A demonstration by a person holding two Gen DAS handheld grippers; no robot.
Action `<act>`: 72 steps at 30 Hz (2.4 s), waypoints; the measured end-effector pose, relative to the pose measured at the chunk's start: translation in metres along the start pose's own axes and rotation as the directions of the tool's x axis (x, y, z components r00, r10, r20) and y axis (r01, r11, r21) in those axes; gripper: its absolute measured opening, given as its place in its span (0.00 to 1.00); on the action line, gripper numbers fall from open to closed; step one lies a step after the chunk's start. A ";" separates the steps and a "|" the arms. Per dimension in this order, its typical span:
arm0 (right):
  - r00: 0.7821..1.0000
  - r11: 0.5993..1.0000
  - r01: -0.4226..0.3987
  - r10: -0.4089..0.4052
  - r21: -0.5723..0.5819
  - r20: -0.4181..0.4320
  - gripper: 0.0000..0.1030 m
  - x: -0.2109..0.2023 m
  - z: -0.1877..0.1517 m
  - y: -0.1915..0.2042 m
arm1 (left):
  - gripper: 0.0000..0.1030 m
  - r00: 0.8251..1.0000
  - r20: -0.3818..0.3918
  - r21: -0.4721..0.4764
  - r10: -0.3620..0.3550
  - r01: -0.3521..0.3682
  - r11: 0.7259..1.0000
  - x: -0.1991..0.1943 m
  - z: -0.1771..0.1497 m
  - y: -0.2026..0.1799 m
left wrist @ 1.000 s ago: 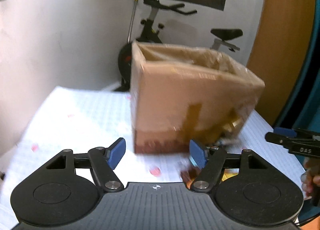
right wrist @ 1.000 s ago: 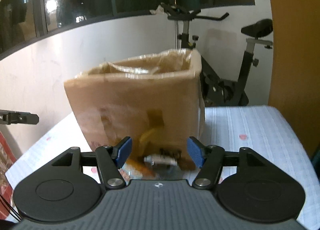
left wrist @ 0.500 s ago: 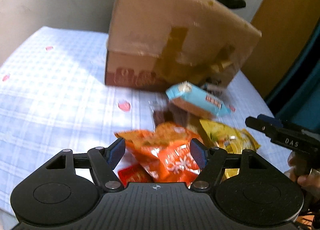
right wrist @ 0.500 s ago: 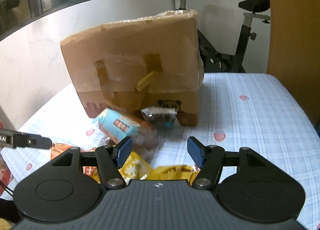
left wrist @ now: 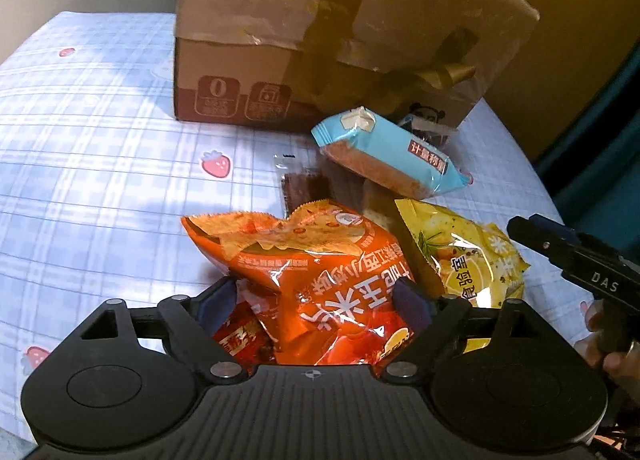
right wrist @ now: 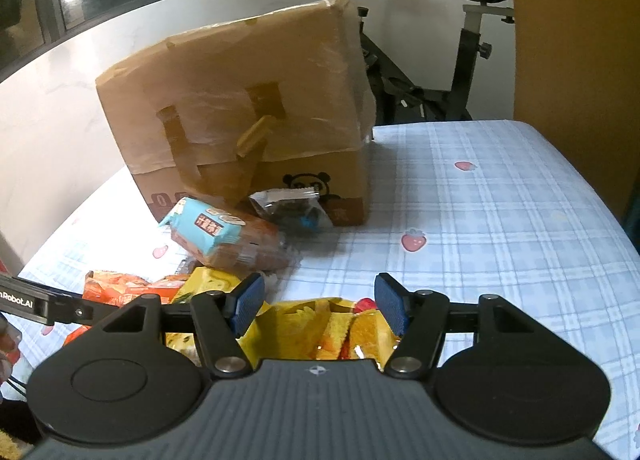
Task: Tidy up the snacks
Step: 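Grasp the orange chip bag with the left gripper while the right gripper grasps the yellow sachet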
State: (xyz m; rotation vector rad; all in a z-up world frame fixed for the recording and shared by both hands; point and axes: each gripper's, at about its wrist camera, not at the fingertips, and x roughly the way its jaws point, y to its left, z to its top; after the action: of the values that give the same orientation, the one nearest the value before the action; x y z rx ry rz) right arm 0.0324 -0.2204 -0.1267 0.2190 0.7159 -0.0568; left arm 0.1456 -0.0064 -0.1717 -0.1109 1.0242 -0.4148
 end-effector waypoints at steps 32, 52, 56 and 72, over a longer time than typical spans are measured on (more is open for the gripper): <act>0.992 0.979 0.105 -0.115 -0.175 -0.049 0.61 0.016 -0.024 -0.008 | 0.68 0.959 0.268 -0.021 0.093 -0.091 0.996 -0.044 -0.010 -0.004; 0.993 0.989 0.057 -0.070 -0.140 -0.090 0.47 0.046 -0.020 -0.024 | 0.67 0.951 0.295 -0.026 0.096 -0.093 0.995 -0.049 -0.014 0.001; 0.994 0.977 0.067 -0.082 -0.201 -0.068 0.48 0.053 -0.023 -0.020 | 0.67 0.951 0.293 -0.019 0.098 -0.097 0.995 -0.047 -0.013 0.000; 1.000 0.982 0.017 -0.018 -0.189 -0.006 0.44 0.067 -0.022 -0.029 | 0.67 0.944 0.308 -0.028 0.116 -0.113 0.993 -0.042 -0.011 0.002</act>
State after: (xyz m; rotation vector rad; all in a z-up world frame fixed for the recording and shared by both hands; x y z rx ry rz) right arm 0.0652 -0.2420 -0.1927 0.0313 0.7260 -0.0045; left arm 0.1179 0.0128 -0.1441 -0.1203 0.7189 -0.2756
